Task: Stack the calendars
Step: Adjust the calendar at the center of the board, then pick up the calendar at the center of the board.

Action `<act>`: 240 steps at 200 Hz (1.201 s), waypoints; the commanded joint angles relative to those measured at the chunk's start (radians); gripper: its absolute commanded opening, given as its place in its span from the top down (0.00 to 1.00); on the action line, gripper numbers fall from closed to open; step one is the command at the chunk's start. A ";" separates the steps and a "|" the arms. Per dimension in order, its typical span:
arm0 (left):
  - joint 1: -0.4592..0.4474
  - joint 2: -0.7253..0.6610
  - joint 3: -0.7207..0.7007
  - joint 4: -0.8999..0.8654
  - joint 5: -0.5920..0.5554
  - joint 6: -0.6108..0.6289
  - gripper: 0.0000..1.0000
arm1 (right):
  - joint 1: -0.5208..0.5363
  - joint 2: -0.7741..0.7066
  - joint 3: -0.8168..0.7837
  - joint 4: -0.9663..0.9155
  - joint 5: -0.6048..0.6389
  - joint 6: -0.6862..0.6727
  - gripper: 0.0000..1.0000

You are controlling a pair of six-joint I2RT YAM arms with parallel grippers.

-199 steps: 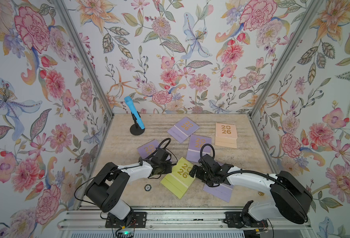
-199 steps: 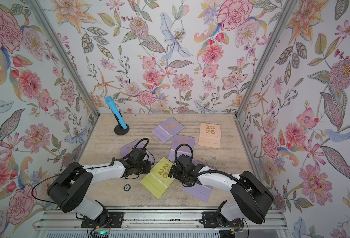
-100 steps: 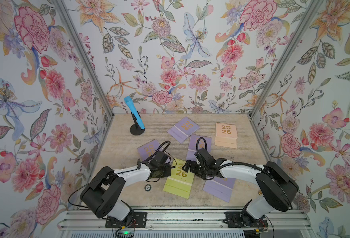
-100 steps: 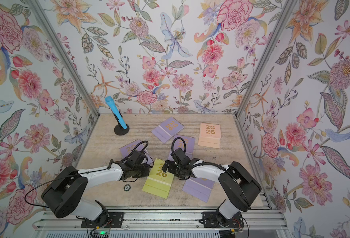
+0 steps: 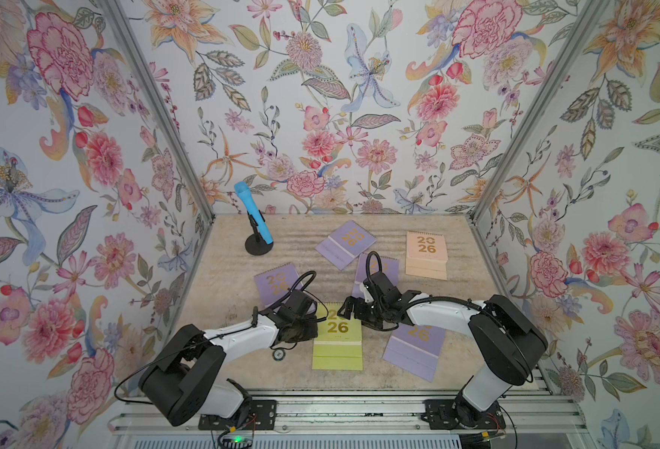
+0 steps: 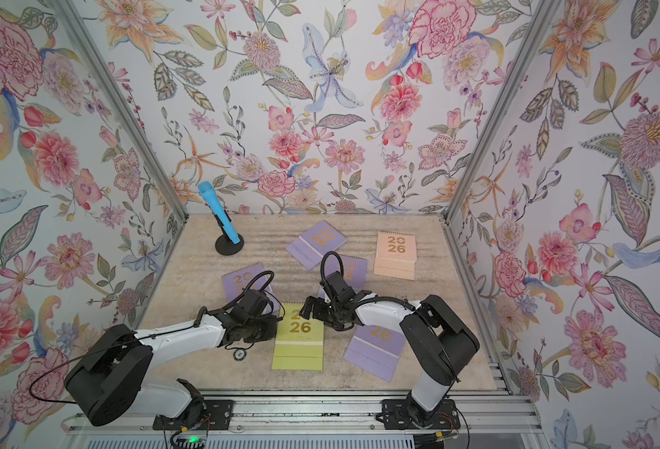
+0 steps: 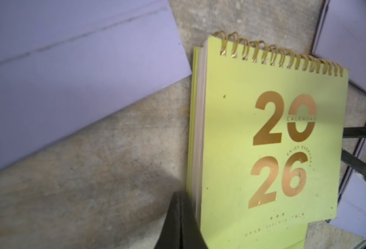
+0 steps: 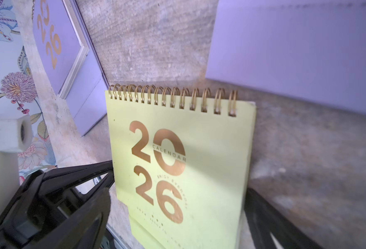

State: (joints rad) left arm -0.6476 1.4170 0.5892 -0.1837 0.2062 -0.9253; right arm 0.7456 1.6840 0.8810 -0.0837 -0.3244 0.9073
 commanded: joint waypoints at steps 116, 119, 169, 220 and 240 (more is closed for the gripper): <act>0.028 -0.021 0.216 -0.107 0.025 0.028 1.00 | -0.213 -0.446 -0.200 -0.339 0.083 0.051 0.01; 0.024 -0.015 0.223 -0.106 0.025 0.029 1.00 | -0.225 -0.461 -0.209 -0.348 0.080 0.050 0.01; -0.070 0.138 0.379 -0.076 0.051 0.028 1.00 | -0.478 -0.662 -0.260 -0.590 0.095 -0.019 0.01; -0.161 0.362 0.562 -0.051 0.070 0.036 1.00 | -0.687 -0.750 -0.296 -0.673 0.120 -0.131 0.01; -0.192 0.440 0.636 -0.049 0.084 0.043 1.00 | -0.733 -0.735 -0.315 -0.671 0.118 -0.164 0.01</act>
State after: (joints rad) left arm -0.8017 1.7813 1.1385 -0.2413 0.2657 -0.8944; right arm 0.0555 0.9401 0.5949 -0.6991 -0.2230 0.8127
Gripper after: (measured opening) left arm 0.047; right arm 0.993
